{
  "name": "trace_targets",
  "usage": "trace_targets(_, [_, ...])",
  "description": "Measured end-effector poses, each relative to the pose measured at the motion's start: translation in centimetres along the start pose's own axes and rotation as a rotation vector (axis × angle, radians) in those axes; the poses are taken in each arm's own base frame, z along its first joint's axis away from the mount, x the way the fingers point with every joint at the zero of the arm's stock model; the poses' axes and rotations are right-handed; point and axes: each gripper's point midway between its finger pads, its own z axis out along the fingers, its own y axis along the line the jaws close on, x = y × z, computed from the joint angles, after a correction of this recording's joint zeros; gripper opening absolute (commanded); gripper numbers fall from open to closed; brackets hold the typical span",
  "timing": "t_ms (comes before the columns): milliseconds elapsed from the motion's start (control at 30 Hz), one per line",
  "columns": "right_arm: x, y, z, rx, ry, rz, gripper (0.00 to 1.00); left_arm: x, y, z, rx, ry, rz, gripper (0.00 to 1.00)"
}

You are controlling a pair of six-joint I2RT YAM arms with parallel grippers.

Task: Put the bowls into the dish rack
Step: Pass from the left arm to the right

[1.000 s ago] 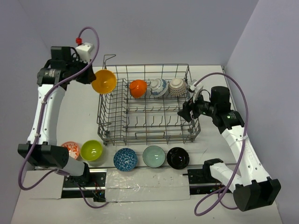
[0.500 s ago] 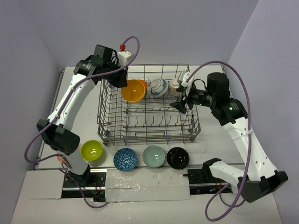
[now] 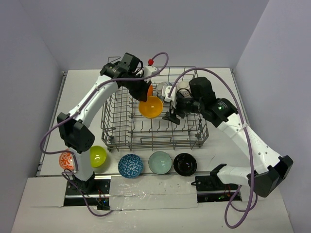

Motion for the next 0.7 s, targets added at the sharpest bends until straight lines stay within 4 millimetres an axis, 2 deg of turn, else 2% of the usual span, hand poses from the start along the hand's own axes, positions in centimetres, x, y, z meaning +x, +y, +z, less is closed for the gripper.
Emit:
trace_targets(233, [0.1,0.8,1.2,-0.038,0.013,-0.031,0.78,0.5,-0.8,1.6,0.054,0.056,0.036,0.0])
trace_targets(700, [0.2,1.7,2.8,-0.076,0.018,-0.046,0.76,0.5,-2.5,1.3,0.114,0.071,0.088,0.0])
